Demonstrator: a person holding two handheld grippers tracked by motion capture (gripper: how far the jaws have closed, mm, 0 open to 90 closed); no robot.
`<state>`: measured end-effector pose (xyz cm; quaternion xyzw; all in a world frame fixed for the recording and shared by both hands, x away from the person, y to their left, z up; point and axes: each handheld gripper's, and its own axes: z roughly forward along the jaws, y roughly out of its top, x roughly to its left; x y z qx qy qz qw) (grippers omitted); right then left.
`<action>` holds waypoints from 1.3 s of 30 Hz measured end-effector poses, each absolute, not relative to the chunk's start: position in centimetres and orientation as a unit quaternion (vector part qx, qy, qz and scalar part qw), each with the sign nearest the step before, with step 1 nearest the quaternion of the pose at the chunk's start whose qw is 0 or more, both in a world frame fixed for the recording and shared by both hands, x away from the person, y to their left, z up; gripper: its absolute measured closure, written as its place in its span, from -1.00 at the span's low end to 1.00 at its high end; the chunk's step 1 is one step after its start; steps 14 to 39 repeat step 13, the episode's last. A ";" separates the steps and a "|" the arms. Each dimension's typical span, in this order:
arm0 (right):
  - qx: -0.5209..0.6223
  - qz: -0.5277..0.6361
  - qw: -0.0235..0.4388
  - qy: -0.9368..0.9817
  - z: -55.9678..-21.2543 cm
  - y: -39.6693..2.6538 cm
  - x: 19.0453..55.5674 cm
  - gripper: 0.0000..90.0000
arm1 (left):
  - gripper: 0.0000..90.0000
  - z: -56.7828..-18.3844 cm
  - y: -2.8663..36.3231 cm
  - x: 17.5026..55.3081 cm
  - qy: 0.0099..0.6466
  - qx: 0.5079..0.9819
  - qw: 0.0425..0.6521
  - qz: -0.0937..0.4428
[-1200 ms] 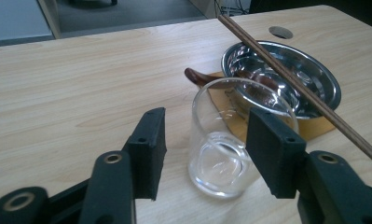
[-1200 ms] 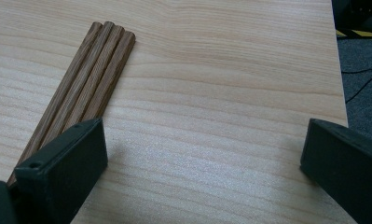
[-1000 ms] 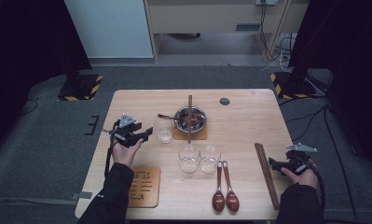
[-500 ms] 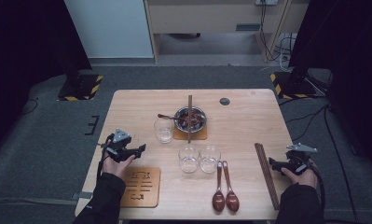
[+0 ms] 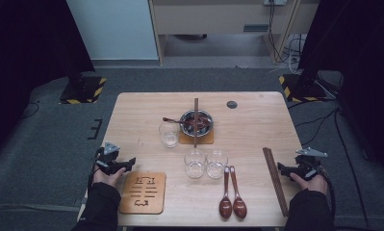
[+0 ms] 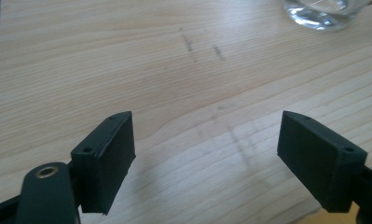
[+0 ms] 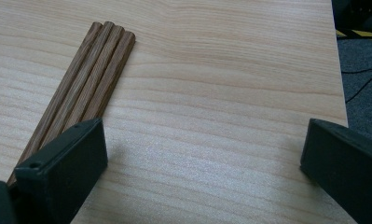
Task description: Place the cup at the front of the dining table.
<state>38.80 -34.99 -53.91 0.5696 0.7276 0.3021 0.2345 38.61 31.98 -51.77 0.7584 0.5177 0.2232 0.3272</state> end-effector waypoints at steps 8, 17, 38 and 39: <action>0.570 0.302 0.234 0.727 -53.9 -35.0 38.8 -0.99 | -0.59 -52.7 32.9 38.9 0.525 0.761 0.307 0.227; 0.570 0.303 0.234 0.727 -53.9 -35.0 38.8 -0.99 | -0.61 -53.1 33.2 39.0 0.533 0.757 0.305 0.222; 0.570 0.303 0.234 0.727 -53.9 -35.0 38.8 -0.99 | -0.61 -53.1 33.2 39.0 0.533 0.757 0.305 0.222; 0.570 0.303 0.234 0.727 -53.9 -35.0 38.8 -0.99 | -0.61 -53.1 33.2 39.0 0.533 0.757 0.305 0.222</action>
